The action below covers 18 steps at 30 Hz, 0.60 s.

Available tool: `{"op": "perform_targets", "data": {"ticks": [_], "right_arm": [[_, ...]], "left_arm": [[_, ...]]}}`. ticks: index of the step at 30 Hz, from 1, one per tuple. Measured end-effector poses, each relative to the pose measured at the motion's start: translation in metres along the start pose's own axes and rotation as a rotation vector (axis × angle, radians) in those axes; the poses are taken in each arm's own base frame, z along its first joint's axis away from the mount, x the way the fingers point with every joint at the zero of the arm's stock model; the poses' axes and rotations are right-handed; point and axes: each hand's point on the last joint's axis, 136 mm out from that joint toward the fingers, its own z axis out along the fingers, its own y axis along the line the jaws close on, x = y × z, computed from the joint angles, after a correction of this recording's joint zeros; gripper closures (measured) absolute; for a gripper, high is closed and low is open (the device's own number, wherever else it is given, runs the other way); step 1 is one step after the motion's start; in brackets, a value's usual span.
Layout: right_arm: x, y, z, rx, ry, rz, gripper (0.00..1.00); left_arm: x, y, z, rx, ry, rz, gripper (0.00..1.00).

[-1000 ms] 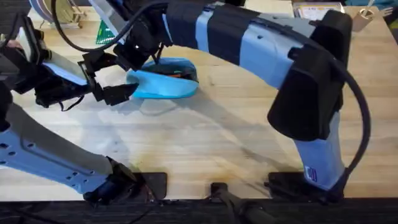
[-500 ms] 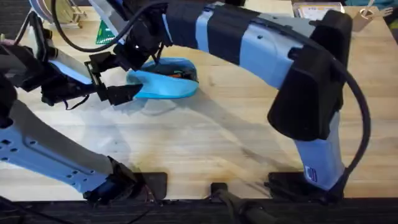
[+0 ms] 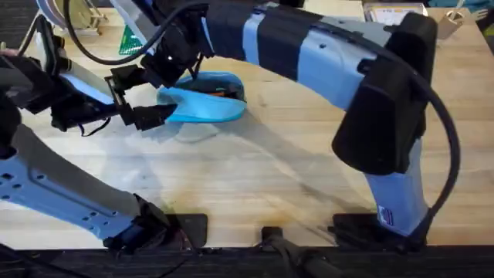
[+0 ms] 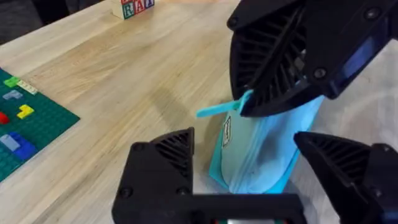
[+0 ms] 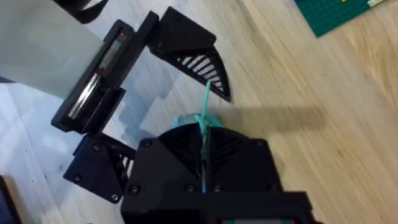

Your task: Unzip the bag, pick up the pens from the table one at a time and place them inside, then zip the bag closed.

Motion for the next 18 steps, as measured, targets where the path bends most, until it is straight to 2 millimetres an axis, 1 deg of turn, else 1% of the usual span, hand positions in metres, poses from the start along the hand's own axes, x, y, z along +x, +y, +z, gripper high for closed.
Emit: {"op": "perform_targets", "data": {"ticks": [7, 8, 9, 12, 14, 15, 18], "right_arm": [[-0.0001, 0.0, 0.0, 0.0, 0.0, 0.0, 0.97], [-0.0001, 0.0, 0.0, 0.0, 0.0, 0.0, 0.97], [-0.0001, 0.0, 0.0, 0.0, 0.0, 0.0, 0.97], [-0.0001, 0.0, 0.0, 0.0, 0.0, 0.0, 0.97], [-0.0005, -0.0003, 0.0, 0.001, -0.002, 0.0, 0.97], [-0.0009, -0.0012, 0.0, 0.007, -0.003, -0.001, 0.971], [-0.0008, -0.0014, 0.0, 0.008, -0.003, -0.001, 0.971]], "left_arm": [[0.0001, 0.0003, 0.0, -0.001, 0.0, 0.002, 0.007], [0.0001, 0.0003, 0.0, -0.001, 0.0, -0.002, 0.041], [0.0001, 0.0003, 0.0, -0.001, 0.0, -0.003, 0.156], [0.0, 0.0005, 0.0, -0.001, 0.0, -0.004, 0.431], [0.0, -0.0001, 0.0001, 0.001, 0.0, -0.009, 0.69], [-0.0003, -0.0014, 0.001, 0.006, 0.002, -0.012, 0.937], [-0.0004, -0.0013, 0.0016, 0.007, 0.002, -0.01, 0.956]]}}
